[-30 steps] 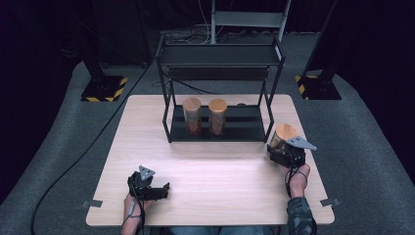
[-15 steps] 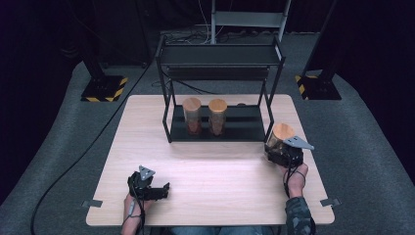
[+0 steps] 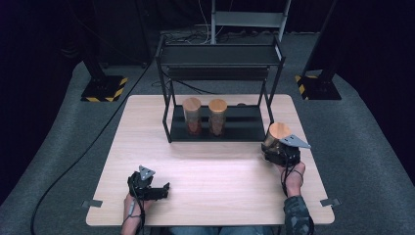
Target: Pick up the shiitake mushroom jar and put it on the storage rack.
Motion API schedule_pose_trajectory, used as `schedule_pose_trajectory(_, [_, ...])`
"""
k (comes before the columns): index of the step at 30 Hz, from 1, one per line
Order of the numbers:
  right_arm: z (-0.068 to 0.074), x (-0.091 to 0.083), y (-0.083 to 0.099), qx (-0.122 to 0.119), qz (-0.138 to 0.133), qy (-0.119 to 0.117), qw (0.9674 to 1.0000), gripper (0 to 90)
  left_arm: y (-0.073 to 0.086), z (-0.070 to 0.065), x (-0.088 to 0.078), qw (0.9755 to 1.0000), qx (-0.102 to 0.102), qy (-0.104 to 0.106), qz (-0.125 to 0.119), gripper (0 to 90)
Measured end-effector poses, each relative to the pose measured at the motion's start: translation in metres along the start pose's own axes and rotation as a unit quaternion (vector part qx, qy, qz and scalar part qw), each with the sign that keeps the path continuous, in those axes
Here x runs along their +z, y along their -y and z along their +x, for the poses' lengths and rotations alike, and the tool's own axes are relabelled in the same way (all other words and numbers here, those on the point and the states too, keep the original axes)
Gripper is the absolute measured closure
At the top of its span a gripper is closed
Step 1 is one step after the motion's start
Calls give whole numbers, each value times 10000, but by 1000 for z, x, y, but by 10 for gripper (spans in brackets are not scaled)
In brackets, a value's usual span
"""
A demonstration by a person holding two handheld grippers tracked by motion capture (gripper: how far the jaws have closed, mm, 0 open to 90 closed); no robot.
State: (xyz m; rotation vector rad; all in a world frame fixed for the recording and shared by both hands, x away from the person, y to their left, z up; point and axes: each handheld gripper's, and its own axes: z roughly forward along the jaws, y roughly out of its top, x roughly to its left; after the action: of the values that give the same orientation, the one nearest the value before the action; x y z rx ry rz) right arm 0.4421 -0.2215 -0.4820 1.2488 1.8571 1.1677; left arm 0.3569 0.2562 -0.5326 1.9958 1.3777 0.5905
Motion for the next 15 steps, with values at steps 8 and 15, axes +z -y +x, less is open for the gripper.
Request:
schedule_pose_trajectory(8, [4, 2, -2, -32, -10, -54, 10000, 250, 0, 0, 0, 10000, -2, 1, -1, 7])
schedule_pose_trajectory(15, [8, 3, -4, -92, 4, -112, 9999, 249, 0, 0, 0, 10000, -1, 1, 1, 7])
